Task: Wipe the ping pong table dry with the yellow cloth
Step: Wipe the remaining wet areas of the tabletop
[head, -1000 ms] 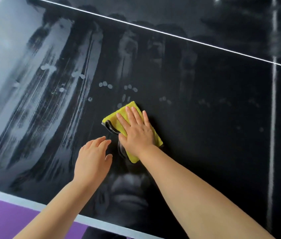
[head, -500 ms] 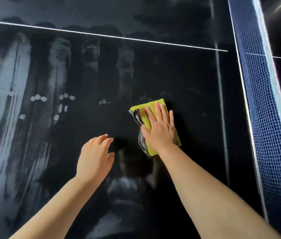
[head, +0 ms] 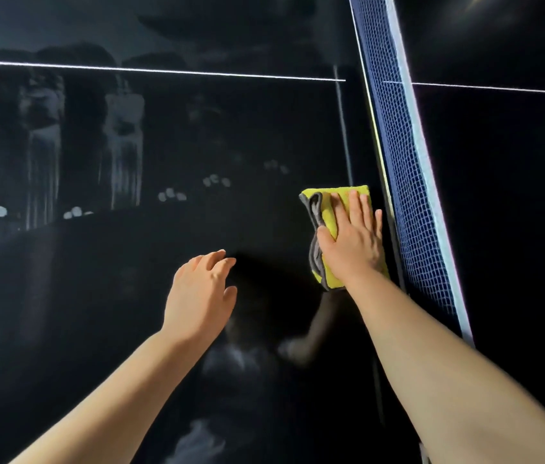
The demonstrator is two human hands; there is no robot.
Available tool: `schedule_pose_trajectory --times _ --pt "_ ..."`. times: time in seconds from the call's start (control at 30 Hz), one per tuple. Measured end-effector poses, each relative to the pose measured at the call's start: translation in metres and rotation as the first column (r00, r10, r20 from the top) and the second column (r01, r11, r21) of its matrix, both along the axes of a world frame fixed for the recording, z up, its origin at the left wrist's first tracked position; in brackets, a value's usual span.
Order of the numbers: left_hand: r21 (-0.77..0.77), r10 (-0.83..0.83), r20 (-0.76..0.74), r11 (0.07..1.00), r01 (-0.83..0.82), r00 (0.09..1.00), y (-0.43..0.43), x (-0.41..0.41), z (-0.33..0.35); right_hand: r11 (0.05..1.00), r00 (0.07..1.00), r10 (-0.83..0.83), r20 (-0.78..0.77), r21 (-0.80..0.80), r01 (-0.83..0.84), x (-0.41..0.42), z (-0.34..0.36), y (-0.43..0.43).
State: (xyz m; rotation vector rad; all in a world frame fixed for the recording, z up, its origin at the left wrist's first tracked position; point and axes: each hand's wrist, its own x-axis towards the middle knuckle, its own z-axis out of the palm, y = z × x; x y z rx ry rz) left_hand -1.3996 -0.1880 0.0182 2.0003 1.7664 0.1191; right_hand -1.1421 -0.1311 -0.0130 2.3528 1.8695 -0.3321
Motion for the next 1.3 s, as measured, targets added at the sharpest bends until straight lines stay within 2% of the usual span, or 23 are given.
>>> schedule_pose_trajectory --times 0.2,0.33,0.43,0.7,0.97,1.07,1.13,1.23,1.3 --pt "-0.005 0.03 0.008 1.0 -0.03 1.0 0.001 -0.014 -0.005 0.976 0.976 -0.218 0.014 0.022 0.217 0.023 0.0 0.014" --pt "-0.019 0.079 0.01 0.997 -0.079 0.997 0.002 -0.049 -0.007 0.933 0.933 -0.36 0.011 -0.015 0.36 -0.018 0.003 0.02" --pt "-0.021 0.087 0.014 0.996 -0.086 0.996 0.007 -0.082 -0.01 0.936 0.936 -0.351 0.024 -0.013 0.352 -0.068 0.002 0.028" --pt "-0.021 0.176 -0.03 0.984 -0.177 0.984 0.017 -0.199 -0.003 0.997 0.996 -0.08 0.048 -0.011 0.08 -0.248 -0.005 0.049" --pt "-0.002 0.331 -0.085 0.943 -0.333 0.94 0.022 -0.307 -0.004 0.975 0.976 0.219 -0.001 -0.031 -0.219 -0.405 -0.008 0.063" --pt "0.0 0.373 -0.094 0.927 -0.374 0.923 0.022 -0.33 -0.005 0.93 0.931 0.363 -0.034 -0.047 -0.364 -0.455 -0.009 0.065" --pt "0.001 0.391 -0.095 0.92 -0.393 0.915 0.022 -0.337 -0.005 0.863 0.864 0.499 -0.064 -0.052 -0.502 -0.478 -0.01 0.065" --pt "-0.009 0.406 -0.108 0.912 -0.409 0.907 0.022 -0.34 -0.005 0.743 0.743 0.663 -0.095 -0.035 -0.668 -0.484 -0.012 0.073" --pt "-0.014 0.411 -0.118 0.91 -0.415 0.904 0.025 -0.335 -0.005 0.706 0.702 0.702 -0.116 -0.011 -0.708 -0.473 -0.013 0.081"
